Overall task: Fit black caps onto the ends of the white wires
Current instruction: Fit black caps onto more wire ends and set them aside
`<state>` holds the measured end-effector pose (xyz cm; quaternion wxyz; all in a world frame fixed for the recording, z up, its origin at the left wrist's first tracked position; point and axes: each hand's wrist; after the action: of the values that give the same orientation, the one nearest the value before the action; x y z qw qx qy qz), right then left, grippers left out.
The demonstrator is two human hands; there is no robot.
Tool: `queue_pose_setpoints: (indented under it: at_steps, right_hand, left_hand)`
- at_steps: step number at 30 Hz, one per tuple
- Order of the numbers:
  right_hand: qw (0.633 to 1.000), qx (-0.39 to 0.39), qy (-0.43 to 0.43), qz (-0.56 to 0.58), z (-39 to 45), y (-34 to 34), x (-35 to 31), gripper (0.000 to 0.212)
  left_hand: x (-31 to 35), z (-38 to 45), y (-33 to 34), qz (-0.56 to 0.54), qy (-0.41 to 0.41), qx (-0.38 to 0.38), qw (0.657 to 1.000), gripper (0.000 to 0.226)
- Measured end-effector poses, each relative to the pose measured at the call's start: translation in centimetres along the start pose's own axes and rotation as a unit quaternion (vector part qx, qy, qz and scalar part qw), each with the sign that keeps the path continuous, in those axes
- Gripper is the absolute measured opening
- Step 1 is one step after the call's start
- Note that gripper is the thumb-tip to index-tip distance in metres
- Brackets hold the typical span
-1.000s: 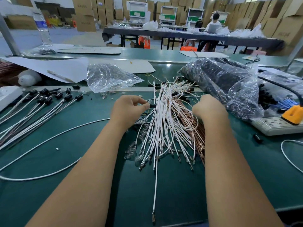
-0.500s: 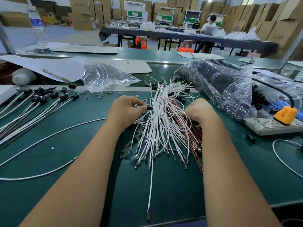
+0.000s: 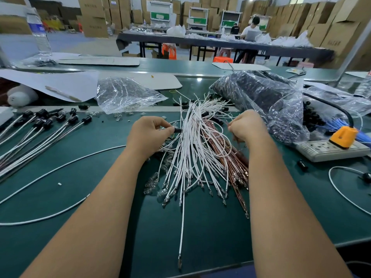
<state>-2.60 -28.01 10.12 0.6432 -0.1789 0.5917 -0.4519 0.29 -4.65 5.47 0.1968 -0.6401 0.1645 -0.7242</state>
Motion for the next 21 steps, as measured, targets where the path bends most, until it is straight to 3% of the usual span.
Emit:
queue_pose_setpoints:
  at_steps: [4, 9, 17, 21]
  right_hand:
    - [0.992, 0.099, -0.052, -0.059, 0.3, -1.0, -1.1, 0.027]
    - [0.980, 0.159, -0.097, -0.068, 0.3, -1.1, -2.6, 0.024]
    - [0.966, 0.208, -0.132, 0.073, 0.8, -2.3, -2.4, 0.014]
    - [0.935, 0.276, -0.145, 0.168, 1.3, -3.6, -2.9, 0.010]
  left_hand:
    - [0.0, 0.0, 0.0, -0.006, -0.008, 0.003, 1.000, 0.010]
    - [0.0, -0.1, 0.0, -0.020, -0.011, 0.002, 1.000, 0.010]
    - [-0.2, 0.1, 0.0, -0.026, 0.002, -0.004, 1.000, 0.012]
    - [-0.2, 0.3, 0.1, -0.025, 0.001, 0.000, 1.000, 0.011]
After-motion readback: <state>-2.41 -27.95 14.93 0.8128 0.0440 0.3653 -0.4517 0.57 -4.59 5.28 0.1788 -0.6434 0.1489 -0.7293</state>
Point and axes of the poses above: each hand's wrist, its own z-axis towards the middle knuckle, its own y-axis out of the palm, x = y × z, and after that the axes turned 15 degrees about -y, right-handed
